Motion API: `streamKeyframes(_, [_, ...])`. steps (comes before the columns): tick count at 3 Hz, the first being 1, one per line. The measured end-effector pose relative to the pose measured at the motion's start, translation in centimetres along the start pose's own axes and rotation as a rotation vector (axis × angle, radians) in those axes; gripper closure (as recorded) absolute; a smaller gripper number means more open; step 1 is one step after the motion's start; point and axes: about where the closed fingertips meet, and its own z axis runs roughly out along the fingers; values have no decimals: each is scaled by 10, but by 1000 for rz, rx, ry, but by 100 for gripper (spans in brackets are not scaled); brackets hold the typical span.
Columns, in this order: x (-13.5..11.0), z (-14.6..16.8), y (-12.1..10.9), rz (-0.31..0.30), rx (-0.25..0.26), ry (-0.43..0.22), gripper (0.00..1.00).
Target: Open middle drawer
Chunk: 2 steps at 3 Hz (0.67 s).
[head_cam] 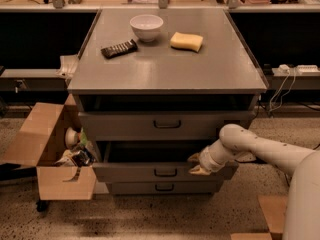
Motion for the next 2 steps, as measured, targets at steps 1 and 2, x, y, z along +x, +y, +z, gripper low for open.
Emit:
streamKeyframes(1, [-3,-6,-1,0,0,0,97])
streamKeyframes(2, [-5,-8,-1,0,0,0,97])
